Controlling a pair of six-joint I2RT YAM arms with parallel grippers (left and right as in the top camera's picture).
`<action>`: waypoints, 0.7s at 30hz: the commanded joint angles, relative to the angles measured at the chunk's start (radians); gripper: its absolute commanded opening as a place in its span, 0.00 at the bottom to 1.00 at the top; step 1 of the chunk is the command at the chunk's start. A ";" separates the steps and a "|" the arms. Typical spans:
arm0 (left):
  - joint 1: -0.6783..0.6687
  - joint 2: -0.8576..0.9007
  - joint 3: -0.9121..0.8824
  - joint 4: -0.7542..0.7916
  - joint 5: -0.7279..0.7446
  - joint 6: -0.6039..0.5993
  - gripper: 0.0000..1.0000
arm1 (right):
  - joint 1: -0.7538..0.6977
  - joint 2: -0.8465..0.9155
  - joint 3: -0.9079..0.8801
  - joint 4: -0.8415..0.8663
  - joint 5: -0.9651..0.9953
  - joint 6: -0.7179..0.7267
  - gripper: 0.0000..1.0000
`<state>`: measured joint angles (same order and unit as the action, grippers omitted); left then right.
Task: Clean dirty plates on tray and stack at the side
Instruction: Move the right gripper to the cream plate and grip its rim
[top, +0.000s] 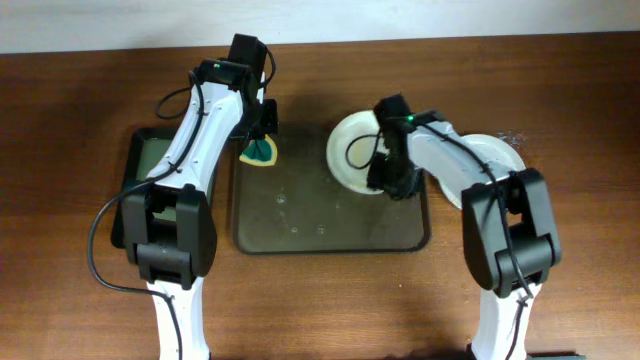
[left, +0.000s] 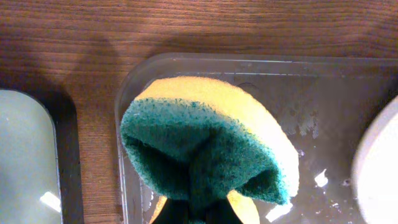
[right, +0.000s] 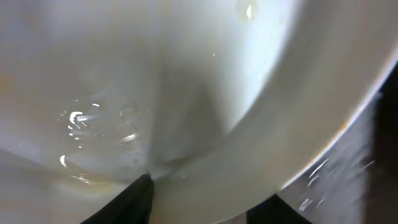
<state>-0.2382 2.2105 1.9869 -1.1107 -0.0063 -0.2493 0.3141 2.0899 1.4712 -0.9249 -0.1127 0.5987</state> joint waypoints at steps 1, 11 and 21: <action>0.001 0.010 0.014 0.002 0.010 0.016 0.00 | 0.071 -0.001 0.003 -0.072 -0.055 -0.029 0.48; 0.001 0.010 0.014 0.002 0.010 0.016 0.00 | 0.084 -0.115 0.098 -0.185 -0.054 -0.203 0.56; 0.001 0.010 0.013 0.003 0.008 0.016 0.00 | -0.076 -0.068 0.008 -0.035 -0.156 -0.330 0.59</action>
<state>-0.2382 2.2105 1.9869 -1.1107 -0.0063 -0.2493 0.2424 1.9984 1.5337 -0.9836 -0.1780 0.3340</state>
